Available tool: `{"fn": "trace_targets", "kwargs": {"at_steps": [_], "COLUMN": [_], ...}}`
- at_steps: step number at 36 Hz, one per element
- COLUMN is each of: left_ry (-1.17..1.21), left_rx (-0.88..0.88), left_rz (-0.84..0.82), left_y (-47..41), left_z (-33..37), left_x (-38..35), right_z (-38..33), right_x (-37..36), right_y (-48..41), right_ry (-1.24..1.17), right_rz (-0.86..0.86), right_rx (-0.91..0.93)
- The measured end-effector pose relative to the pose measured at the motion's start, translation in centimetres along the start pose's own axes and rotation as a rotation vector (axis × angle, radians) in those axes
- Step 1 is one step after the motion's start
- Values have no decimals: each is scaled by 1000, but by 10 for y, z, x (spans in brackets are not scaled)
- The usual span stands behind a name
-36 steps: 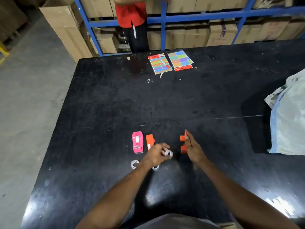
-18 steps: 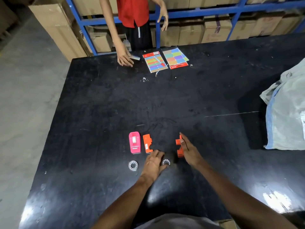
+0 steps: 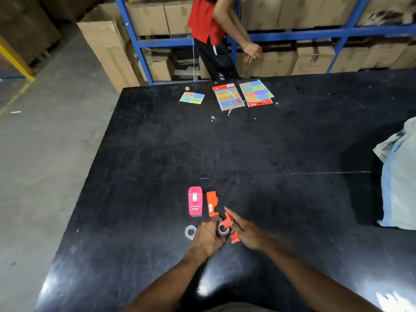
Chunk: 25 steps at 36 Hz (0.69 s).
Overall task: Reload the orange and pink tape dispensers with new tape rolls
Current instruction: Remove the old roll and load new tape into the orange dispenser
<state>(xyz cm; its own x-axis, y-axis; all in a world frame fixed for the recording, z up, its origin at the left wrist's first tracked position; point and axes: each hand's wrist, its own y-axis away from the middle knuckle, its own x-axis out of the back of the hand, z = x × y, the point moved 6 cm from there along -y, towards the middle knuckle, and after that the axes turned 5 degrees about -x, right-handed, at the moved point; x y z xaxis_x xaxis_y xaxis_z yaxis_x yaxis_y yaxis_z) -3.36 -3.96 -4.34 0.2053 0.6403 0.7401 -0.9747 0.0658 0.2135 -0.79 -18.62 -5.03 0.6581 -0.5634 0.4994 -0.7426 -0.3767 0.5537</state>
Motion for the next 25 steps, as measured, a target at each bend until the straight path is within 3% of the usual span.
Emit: {"fn": "trace_targets", "kwargs": {"at_steps": [7,13,19,25], "left_ry": [272,261,524,681], "left_rx": [53,-65,-2,117], "left_rz": [-95,-87,-165,-37], "left_y": [-9,-15,-27,-42], "left_z": [4,8,12,6], "left_x": [25,47,47,57], "right_z": [-15,-26,-30,-22], "right_x": [3,7,2,9], "right_y": [0,-1,-10,-16], "right_ry": [-27,-179,-386,-549], "right_rz": [55,105,116,156], "right_rx": [82,72,84,41]}}
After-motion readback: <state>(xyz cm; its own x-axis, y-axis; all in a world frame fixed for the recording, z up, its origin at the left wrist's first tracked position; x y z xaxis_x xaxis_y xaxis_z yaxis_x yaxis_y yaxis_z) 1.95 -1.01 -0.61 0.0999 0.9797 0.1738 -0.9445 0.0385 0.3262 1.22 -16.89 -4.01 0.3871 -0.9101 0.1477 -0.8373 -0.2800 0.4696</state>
